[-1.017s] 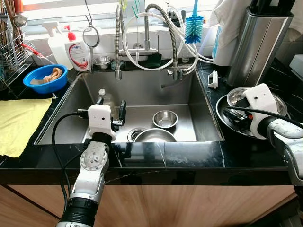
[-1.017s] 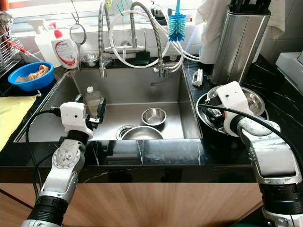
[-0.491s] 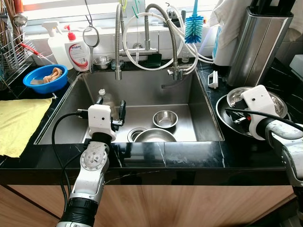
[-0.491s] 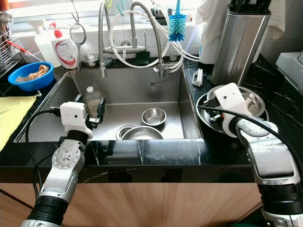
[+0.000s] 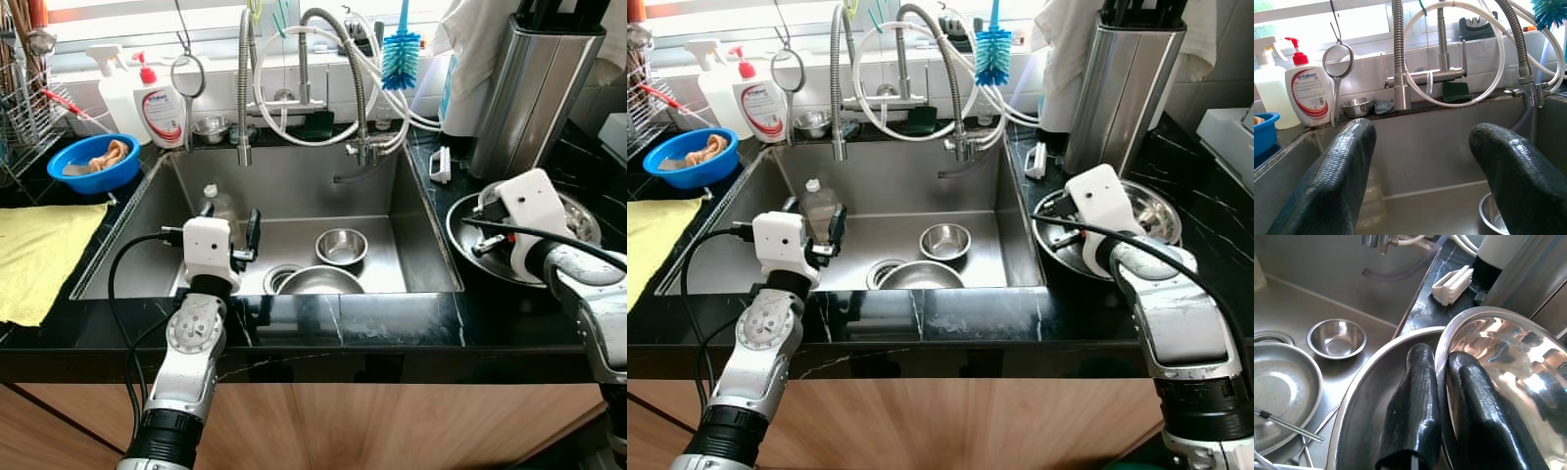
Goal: Kitchen organization
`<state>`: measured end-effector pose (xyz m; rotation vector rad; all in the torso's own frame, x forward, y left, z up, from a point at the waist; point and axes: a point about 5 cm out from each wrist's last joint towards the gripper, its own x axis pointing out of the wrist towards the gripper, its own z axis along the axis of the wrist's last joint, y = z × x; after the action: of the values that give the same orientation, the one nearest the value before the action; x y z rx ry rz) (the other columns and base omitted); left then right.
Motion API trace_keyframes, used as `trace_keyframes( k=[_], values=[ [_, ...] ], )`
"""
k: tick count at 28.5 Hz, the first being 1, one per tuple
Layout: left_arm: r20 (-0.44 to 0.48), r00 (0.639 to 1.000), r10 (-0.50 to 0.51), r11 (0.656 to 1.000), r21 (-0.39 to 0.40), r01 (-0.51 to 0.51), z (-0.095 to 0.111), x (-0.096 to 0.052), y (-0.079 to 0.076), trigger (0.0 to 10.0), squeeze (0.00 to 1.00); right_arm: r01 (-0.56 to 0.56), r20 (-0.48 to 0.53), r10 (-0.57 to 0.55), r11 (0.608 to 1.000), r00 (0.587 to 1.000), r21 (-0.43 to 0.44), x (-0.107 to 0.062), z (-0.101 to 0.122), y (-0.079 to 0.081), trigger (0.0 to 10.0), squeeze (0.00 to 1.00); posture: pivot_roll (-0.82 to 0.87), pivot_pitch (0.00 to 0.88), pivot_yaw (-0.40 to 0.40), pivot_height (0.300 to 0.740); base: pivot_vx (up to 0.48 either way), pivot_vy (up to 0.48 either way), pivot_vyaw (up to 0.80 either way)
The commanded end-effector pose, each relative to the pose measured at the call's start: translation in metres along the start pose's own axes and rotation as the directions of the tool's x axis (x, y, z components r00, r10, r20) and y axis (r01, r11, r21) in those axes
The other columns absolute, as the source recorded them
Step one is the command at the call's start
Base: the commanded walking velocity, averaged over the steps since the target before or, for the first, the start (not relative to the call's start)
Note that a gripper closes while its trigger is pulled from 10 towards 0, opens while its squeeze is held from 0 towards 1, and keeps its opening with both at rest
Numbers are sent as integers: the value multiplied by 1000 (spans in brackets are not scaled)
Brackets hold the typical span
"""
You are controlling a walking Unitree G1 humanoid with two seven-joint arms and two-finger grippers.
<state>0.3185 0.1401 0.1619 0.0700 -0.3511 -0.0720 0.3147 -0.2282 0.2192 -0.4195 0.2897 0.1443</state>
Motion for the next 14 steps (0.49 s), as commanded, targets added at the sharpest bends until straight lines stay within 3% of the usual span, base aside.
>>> trace_keyframes(
  k=[1, 3, 4, 5, 9, 12, 14],
  values=[
    [-1, 1000, 11, 1000, 11, -11, 1, 2, 4, 10000, 0, 4, 43, -3, 1000, 999, -9, 0, 10, 1, 0, 0, -163, 0, 88, 740, 0, 0, 0],
    [-3, 1000, 12, 1000, 13, -12, 1, 2, 4, 10000, 0, 43, 93, -40, 998, 995, -37, -1, 19, -3, 0, 0, -163, 0, 88, 740, 0, 0, 0],
    [-3, 1000, 12, 1000, 13, -12, 0, 2, 4, 10000, 0, 58, 100, -54, 997, 994, -40, -1, 21, -4, 2824, 0, -161, 0, 90, 740, 0, 0, 0],
    [-5, 1000, 12, 1000, 14, -12, 0, 2, 5, 10000, 0, 114, 128, -104, 991, 986, -68, -3, 29, -10, 10000, 0, -162, 0, 89, 740, 0, 0, 0],
    [-6, 1000, 12, 1000, 14, -12, 0, 3, 5, 10000, 0, 162, 165, -147, 984, 975, -77, -3, 38, -16, 10000, 0, -160, 0, 88, 740, 0, 0, 0],
    [-2, 1000, 19, 1000, 10, -19, 0, 4, 5, 10000, 0, 230, 282, -187, 964, 941, -131, -7, 62, -20, 10000, 0, -163, 0, 86, 740, 0, 0, 0],
    [-1, 1000, 20, 1000, 9, -20, 0, 4, 4, 10000, 0, 229, 340, -177, 966, 924, -119, -9, 73, -18, 10000, 0, -163, 0, 84, 740, 0, 0, 0]
  ],
)
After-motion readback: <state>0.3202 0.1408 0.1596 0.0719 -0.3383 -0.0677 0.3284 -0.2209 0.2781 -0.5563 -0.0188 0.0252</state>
